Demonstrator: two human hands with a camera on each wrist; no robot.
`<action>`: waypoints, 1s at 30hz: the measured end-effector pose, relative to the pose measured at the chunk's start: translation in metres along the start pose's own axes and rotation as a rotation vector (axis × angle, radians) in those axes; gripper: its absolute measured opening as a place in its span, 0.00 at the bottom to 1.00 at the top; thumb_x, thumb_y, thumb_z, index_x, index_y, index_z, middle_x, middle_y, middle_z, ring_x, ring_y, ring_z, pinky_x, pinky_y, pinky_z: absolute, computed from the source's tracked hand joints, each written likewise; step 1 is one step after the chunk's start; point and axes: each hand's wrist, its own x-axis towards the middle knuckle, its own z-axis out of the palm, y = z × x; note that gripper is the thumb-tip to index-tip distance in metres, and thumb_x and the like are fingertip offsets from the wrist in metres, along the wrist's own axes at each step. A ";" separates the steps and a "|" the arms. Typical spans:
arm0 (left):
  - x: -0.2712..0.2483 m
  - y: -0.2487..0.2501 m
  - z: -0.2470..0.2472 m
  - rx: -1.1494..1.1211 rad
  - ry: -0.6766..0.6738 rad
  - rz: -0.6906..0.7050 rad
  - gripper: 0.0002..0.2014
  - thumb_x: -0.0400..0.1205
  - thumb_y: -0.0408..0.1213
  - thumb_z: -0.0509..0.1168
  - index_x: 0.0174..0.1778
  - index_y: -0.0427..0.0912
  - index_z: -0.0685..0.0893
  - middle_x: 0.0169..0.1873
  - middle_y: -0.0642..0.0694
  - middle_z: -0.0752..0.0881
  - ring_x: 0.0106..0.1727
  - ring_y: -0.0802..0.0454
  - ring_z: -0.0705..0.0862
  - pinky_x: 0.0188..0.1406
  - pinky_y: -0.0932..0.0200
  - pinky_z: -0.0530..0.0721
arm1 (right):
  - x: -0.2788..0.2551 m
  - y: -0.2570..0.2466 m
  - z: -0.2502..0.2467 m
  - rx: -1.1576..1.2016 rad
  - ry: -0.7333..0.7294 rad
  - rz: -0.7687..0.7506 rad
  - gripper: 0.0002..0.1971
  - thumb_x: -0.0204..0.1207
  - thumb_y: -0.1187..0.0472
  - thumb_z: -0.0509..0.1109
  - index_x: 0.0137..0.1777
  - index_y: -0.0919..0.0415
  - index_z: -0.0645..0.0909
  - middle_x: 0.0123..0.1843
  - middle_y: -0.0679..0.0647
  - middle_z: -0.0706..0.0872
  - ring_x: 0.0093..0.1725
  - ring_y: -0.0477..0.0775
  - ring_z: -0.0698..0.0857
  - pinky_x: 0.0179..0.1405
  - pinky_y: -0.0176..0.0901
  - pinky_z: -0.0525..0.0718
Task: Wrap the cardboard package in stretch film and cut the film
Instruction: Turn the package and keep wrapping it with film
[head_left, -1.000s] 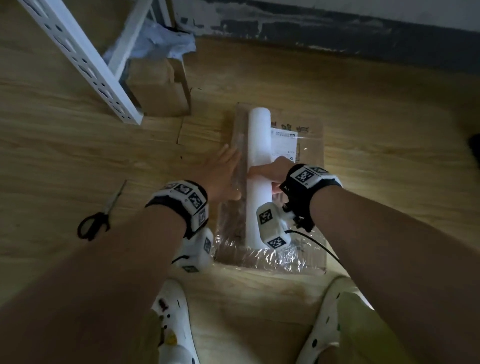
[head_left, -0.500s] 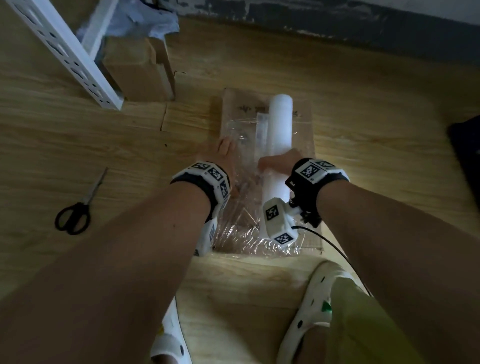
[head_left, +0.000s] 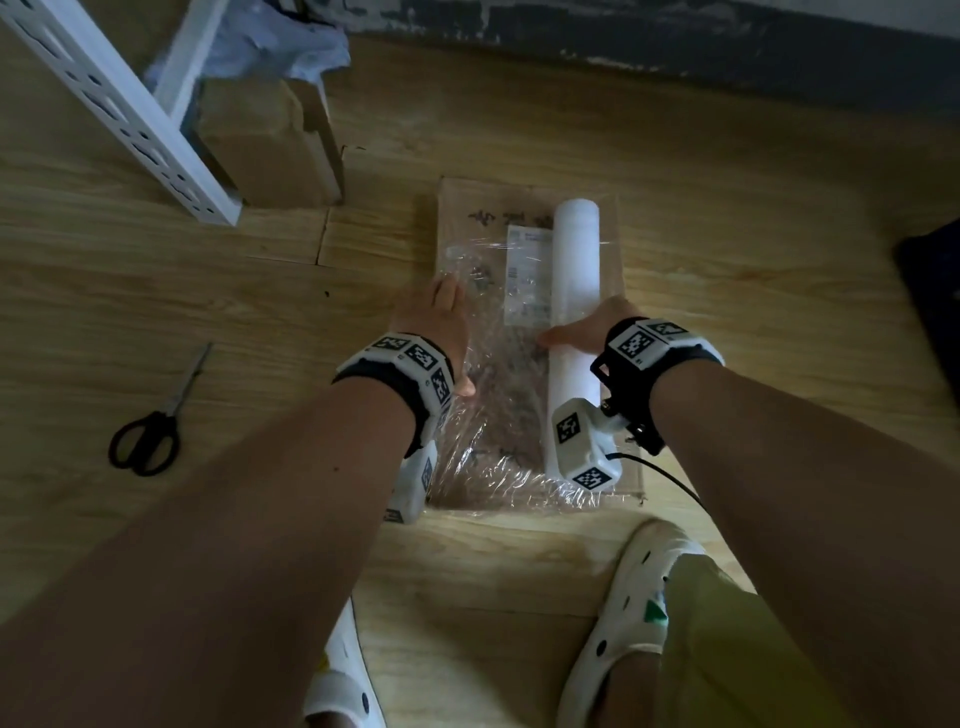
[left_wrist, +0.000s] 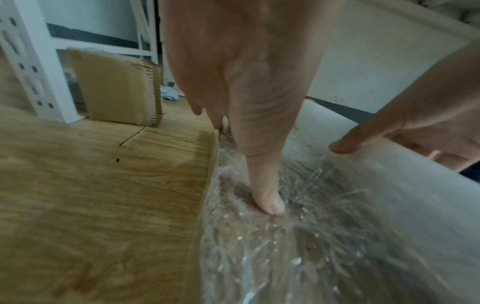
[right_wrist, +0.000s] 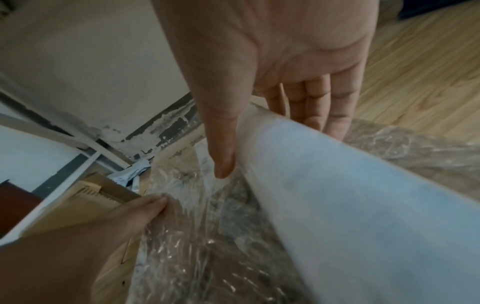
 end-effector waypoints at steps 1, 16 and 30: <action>-0.001 -0.001 -0.001 -0.047 0.012 0.010 0.62 0.71 0.59 0.72 0.82 0.35 0.35 0.83 0.41 0.36 0.84 0.43 0.38 0.83 0.43 0.47 | 0.001 -0.001 0.000 -0.012 0.017 0.001 0.58 0.61 0.40 0.81 0.82 0.68 0.54 0.69 0.63 0.77 0.61 0.63 0.82 0.57 0.53 0.82; -0.051 -0.152 0.025 -0.508 0.142 -0.243 0.33 0.81 0.45 0.67 0.81 0.44 0.62 0.78 0.41 0.64 0.77 0.41 0.68 0.74 0.45 0.70 | -0.058 -0.158 0.061 -0.308 0.011 -0.570 0.17 0.81 0.60 0.62 0.68 0.59 0.80 0.64 0.56 0.83 0.55 0.56 0.82 0.47 0.44 0.81; -0.061 -0.226 0.140 -0.608 -0.120 -0.501 0.28 0.83 0.35 0.64 0.78 0.37 0.64 0.51 0.35 0.83 0.43 0.40 0.85 0.41 0.49 0.86 | -0.069 -0.198 0.179 -0.428 -0.373 -0.648 0.16 0.82 0.62 0.63 0.66 0.68 0.83 0.67 0.63 0.83 0.66 0.63 0.82 0.66 0.54 0.82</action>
